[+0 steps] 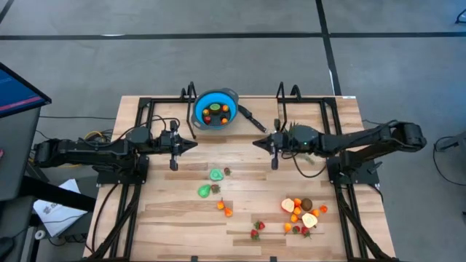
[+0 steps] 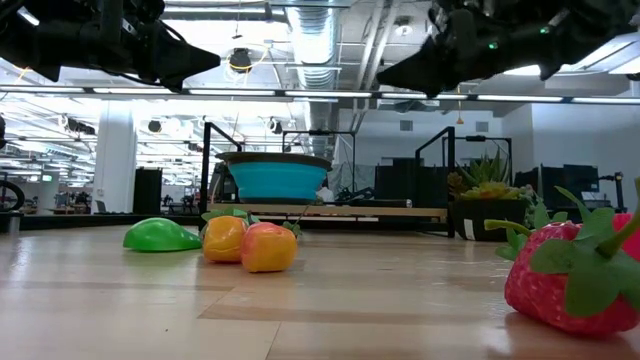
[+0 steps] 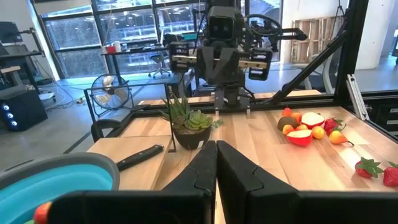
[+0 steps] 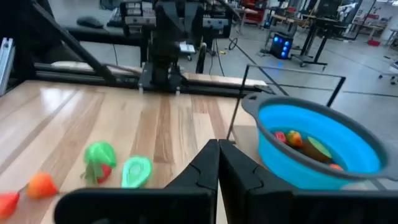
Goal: Pick & Place Fruit
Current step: Put the apple into the basket
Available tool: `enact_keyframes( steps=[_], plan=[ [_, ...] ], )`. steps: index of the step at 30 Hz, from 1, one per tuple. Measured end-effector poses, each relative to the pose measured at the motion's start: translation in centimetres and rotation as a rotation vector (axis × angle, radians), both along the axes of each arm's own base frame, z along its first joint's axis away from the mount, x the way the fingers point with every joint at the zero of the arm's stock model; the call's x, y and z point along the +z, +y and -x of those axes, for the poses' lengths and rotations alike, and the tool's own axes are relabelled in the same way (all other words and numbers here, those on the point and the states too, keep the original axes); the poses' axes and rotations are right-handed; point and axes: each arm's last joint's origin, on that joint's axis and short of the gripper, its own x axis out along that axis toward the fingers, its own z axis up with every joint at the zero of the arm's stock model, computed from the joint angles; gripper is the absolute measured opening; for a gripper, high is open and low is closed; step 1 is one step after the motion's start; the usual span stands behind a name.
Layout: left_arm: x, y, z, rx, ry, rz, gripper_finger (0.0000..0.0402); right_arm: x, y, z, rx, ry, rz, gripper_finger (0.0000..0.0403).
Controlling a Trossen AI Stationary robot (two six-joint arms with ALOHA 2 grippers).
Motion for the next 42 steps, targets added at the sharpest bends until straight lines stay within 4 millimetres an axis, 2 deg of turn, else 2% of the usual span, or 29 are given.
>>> enact_keyframes(
  steps=[9, 18, 32, 42],
  plan=[
    [0.0, 0.0, 0.0, 0.000, -0.006, 0.046, 0.0002, 1.3, -0.8, 3.4, -0.054, 0.040, -0.036, 0.0001],
    [0.0, 0.0, 0.0, 0.001, -0.006, 0.052, 0.0002, 0.9, -0.1, 6.2, -0.047, 0.059, -0.098, 0.0001],
    [0.0, 0.0, 0.0, 0.001, -0.006, 0.052, 0.0002, 0.3, 2.4, 6.6, 0.071, 0.019, -0.183, 0.0001],
    [0.0, 0.0, 0.0, 0.001, -0.008, 0.051, 0.0002, 1.6, 2.8, 6.4, 0.101, -0.114, -0.216, 0.0001]
  ],
)
